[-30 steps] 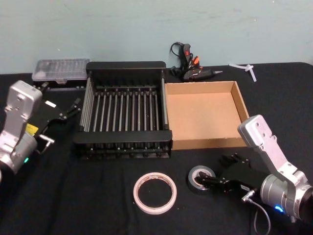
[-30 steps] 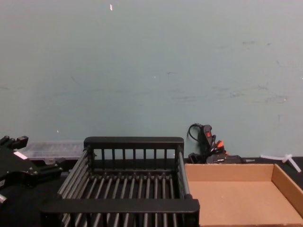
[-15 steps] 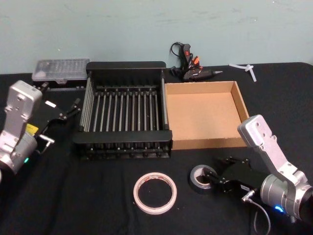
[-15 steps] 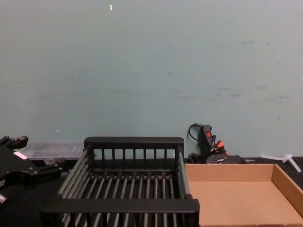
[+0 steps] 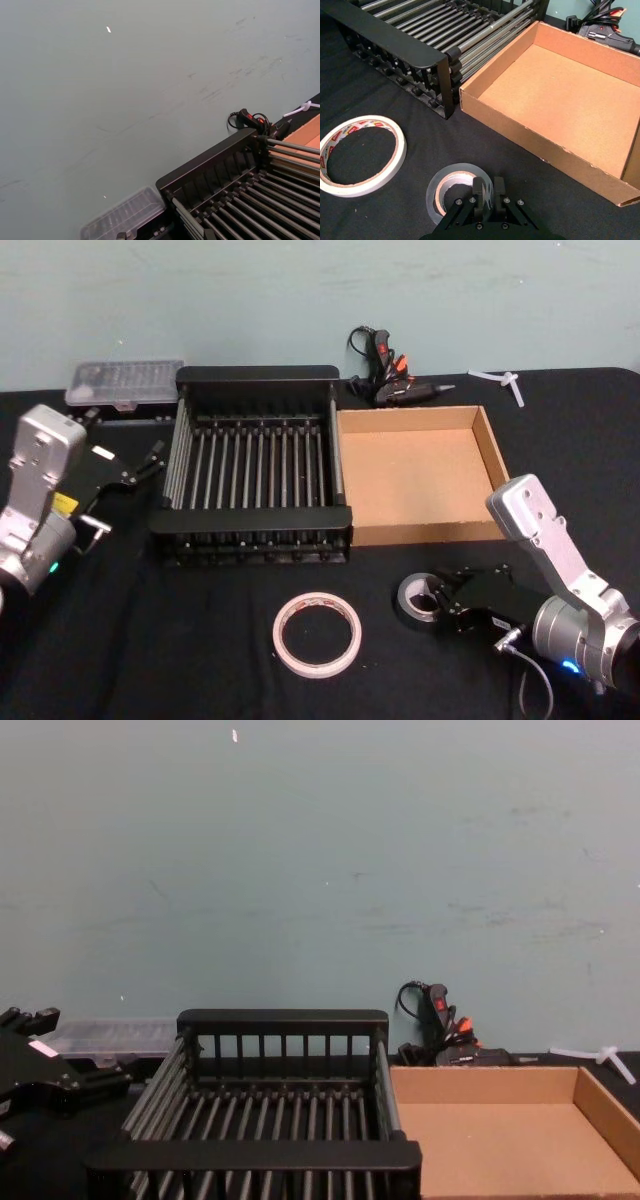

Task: Pick up the white tape and place it into the black box , Pick up the silver tape and place it into the brown box.

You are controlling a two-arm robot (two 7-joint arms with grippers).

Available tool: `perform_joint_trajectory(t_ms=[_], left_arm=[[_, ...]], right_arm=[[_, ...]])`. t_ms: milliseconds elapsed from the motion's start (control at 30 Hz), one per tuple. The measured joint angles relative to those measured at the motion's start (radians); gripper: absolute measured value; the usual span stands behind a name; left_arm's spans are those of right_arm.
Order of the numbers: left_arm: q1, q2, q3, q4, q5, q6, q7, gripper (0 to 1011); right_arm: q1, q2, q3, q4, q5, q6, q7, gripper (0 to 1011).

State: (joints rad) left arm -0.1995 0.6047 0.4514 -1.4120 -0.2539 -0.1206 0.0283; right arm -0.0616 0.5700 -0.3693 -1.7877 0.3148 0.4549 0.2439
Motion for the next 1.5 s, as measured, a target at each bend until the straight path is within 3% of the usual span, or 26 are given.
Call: perform_joint_trajectory(t_ms=[233, 567, 767, 1133, 1500], left_arm=[[0.000, 0.000, 0.000, 0.000, 0.000, 0.000, 0.000, 1001], [0.000, 0.000, 0.000, 0.000, 0.000, 0.000, 0.000, 1001], [0.000, 0.000, 0.000, 0.000, 0.000, 0.000, 0.000, 1001], [0.000, 0.000, 0.000, 0.000, 0.000, 0.000, 0.000, 1001], [0.000, 0.000, 0.000, 0.000, 0.000, 0.000, 0.000, 1001]], right_arm=[[-0.003, -0.003, 0.007, 0.000, 0.000, -0.003, 0.004, 135], [-0.022, -0.015, 0.059, -0.044, 0.009, -0.047, 0.046, 135], [-0.004, -0.025, 0.085, -0.062, 0.011, -0.076, 0.057, 135], [0.091, -0.066, 0.098, -0.012, -0.020, -0.111, 0.053, 135], [0.232, -0.140, 0.085, 0.137, -0.092, -0.153, 0.031, 135]])
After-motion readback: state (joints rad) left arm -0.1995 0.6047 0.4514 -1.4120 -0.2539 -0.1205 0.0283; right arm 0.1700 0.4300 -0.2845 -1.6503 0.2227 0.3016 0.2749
